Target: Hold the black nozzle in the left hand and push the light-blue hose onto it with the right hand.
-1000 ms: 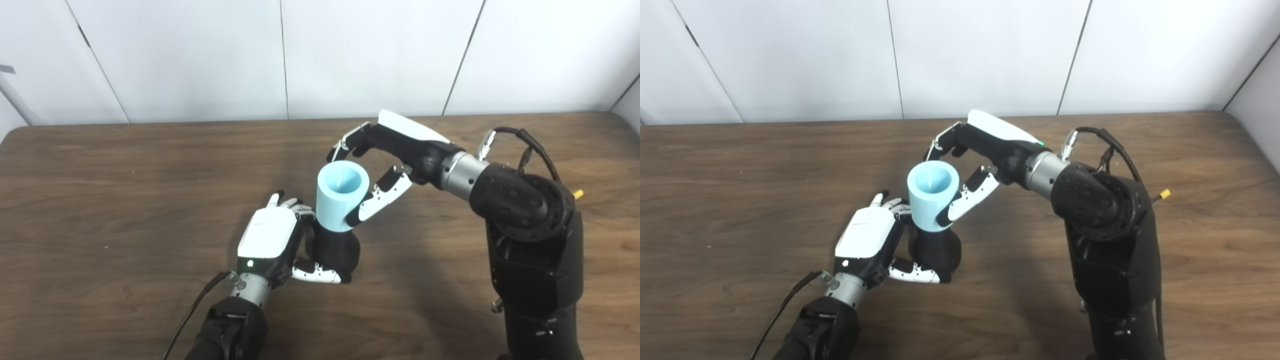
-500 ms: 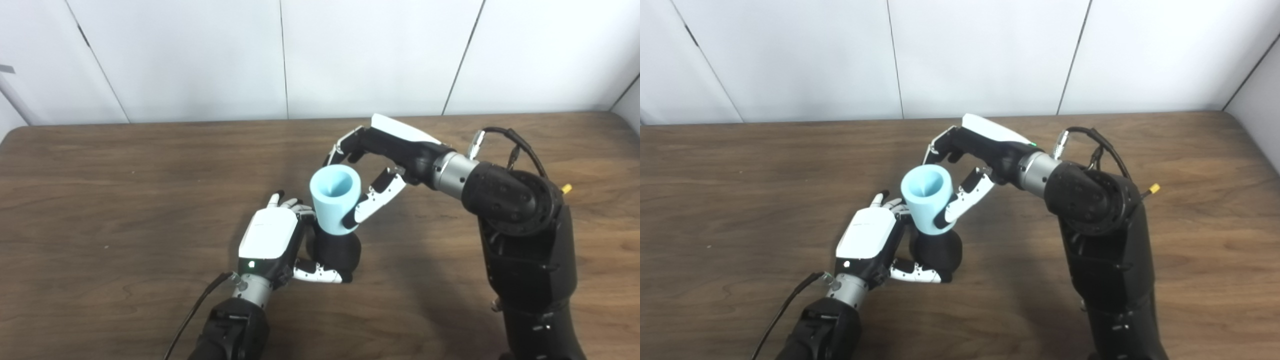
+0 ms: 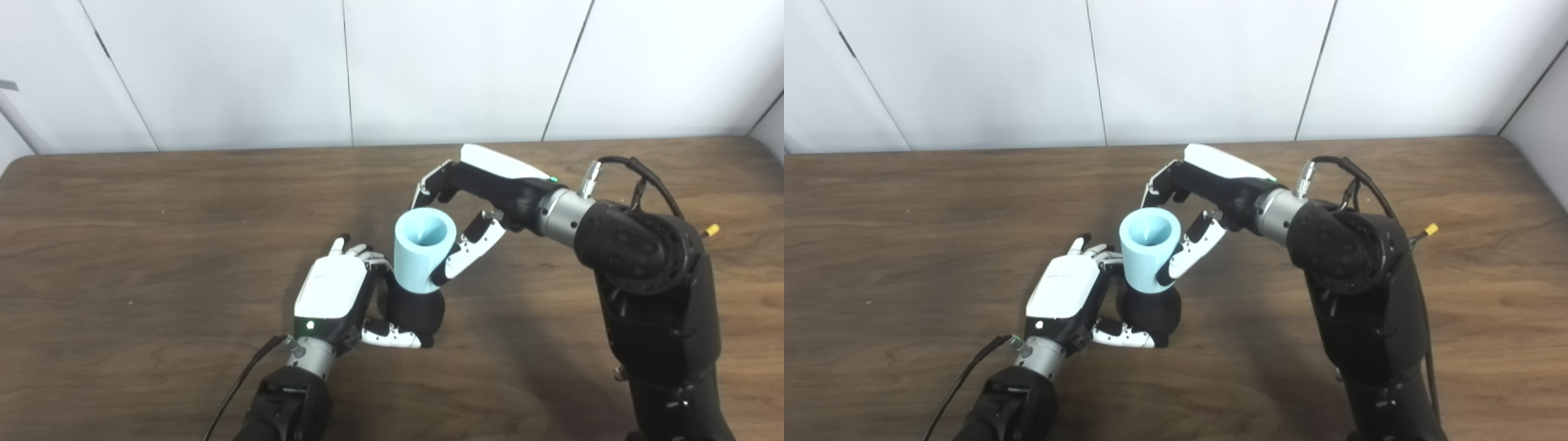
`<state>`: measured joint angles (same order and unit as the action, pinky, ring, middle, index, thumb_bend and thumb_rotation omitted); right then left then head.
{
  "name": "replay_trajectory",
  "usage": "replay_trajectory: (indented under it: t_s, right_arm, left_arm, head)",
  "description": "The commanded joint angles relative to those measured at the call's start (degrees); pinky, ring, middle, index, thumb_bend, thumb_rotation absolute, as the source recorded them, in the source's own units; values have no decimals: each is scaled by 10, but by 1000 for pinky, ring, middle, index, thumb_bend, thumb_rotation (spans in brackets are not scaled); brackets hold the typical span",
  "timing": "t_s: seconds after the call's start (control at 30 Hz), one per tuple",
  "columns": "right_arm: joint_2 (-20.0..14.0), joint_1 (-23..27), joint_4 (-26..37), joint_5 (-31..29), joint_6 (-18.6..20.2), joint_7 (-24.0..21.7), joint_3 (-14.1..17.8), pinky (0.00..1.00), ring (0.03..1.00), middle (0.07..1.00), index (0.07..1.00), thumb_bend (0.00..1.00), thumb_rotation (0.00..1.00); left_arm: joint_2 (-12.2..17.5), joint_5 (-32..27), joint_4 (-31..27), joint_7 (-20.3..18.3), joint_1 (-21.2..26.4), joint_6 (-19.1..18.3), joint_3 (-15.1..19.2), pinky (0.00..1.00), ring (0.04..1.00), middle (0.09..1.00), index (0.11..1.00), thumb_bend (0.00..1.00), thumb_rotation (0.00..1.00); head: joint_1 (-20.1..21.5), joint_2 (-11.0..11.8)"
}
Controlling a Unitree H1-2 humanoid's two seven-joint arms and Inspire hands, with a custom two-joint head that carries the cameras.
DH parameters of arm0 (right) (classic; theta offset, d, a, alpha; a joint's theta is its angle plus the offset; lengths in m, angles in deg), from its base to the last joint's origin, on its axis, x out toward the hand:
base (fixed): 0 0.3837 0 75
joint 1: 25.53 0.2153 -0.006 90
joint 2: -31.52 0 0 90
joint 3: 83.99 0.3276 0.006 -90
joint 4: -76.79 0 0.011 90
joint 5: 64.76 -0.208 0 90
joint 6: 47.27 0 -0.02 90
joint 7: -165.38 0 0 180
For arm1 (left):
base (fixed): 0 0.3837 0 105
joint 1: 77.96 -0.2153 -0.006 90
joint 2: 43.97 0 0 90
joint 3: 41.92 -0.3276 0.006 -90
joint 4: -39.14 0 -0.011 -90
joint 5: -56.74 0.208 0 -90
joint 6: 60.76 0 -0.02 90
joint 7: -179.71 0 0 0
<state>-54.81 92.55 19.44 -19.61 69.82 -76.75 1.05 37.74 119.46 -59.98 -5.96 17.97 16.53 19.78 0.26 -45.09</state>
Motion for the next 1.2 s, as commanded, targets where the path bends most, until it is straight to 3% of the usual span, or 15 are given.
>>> replay_trajectory:
  t_s: [0.0,0.53,0.63,0.67,0.73,0.93,1.03,1.17]
  right_arm:
    - [-8,4,26,-13,-2,26,13,765,786,698,481,524,140]
    - [-26,-17,26,-40,-2,69,-7,725,774,703,490,523,159]
    - [-29,-18,28,-36,-2,62,-12,756,793,719,493,521,165]
    - [-30,-17,30,-34,-2,59,-14,762,800,729,551,697,274]
    - [-32,-16,32,-31,-2,53,-17,752,818,767,619,867,398]
    - [-41,-12,35,-32,-2,43,-24,726,865,845,695,980,459]
    - [-49,-9,35,-29,-2,35,-29,813,964,927,730,999,482]
    - [-45,-9,36,-21,-2,22,-28,902,998,978,772,1000,481]
  left_arm:
    - [-5,-4,-2,-19,-7,4,-11,1000,871,747,480,523,53]
    - [-5,-4,1,-19,-5,3,-10,1000,877,745,480,523,54]
    - [-3,-2,-1,-19,-4,4,-10,1000,877,745,480,523,54]
    - [-3,-2,-1,-19,-4,4,-10,1000,876,745,480,523,54]
    - [-3,-3,-2,-19,-5,5,-10,1000,878,745,480,523,54]
    - [-5,-2,-2,-20,-4,3,-10,1000,881,746,480,523,54]
    - [-4,-3,-2,-21,-4,3,-10,1000,878,747,480,523,54]
    - [-4,-5,-3,-24,-5,2,-9,1000,877,746,480,523,53]
  head:
    - [1,0]
    - [1,0]
    - [1,0]
    - [1,-1]
    - [1,-1]
    - [1,-1]
    - [0,-1]
    - [0,-1]
